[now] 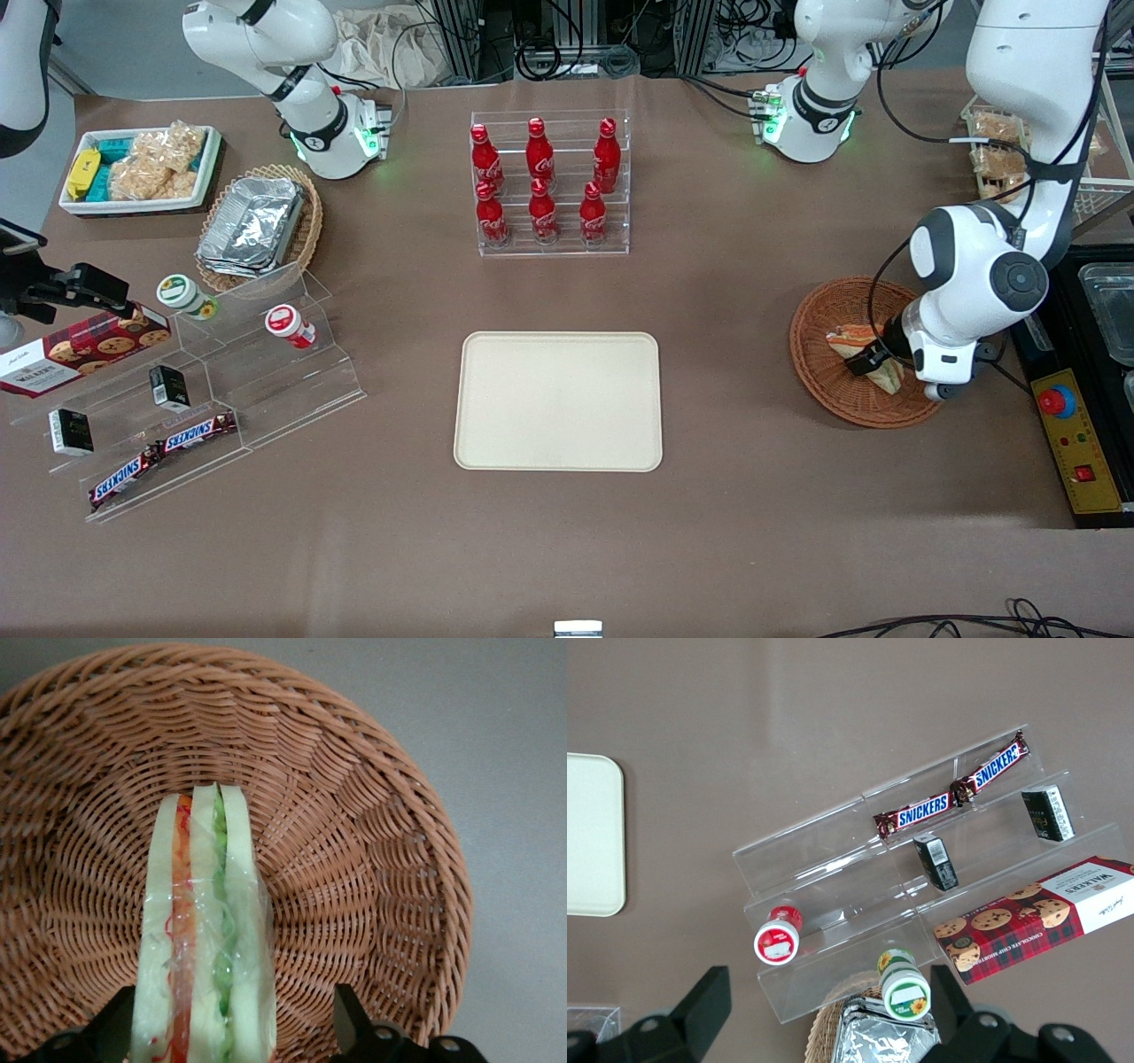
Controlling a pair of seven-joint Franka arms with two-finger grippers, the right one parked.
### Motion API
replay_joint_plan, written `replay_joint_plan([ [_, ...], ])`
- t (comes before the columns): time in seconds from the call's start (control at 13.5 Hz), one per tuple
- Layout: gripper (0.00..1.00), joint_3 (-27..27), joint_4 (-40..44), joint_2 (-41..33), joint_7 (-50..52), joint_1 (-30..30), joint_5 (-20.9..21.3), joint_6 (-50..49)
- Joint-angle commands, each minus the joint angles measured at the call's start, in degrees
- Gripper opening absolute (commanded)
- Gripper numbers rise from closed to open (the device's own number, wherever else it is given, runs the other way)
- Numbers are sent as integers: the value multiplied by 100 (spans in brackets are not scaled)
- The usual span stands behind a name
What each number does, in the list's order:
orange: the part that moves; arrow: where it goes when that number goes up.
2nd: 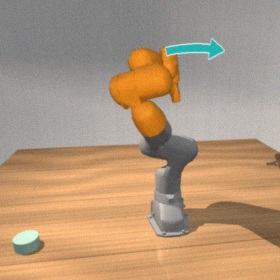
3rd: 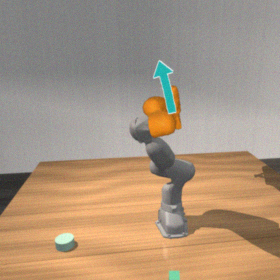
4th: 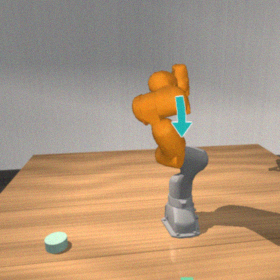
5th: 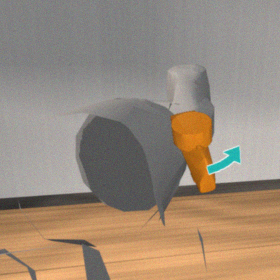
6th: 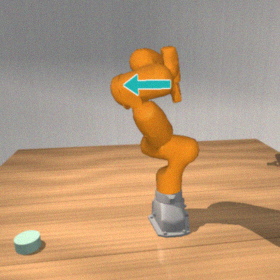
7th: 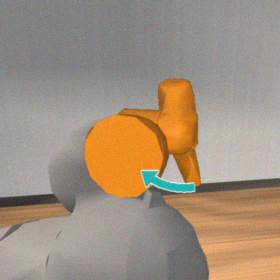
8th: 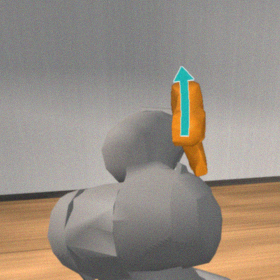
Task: Place sandwich from basket to tray
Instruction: 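Close the left gripper on the triangular sandwich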
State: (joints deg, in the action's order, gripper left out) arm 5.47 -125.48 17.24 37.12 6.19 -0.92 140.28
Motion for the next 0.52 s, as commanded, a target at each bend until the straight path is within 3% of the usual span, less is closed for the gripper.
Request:
replay_joint_plan([
  [0.0,9,-2,15,69,85,23,100,114],
  [0.07,0,-2,41,-62,24,31,100,9],
  [0.22,0,16,347,-448,-20,102,118,-743],
  [0.44,0,147,1505,-748,-441,-12,31,-2518],
])
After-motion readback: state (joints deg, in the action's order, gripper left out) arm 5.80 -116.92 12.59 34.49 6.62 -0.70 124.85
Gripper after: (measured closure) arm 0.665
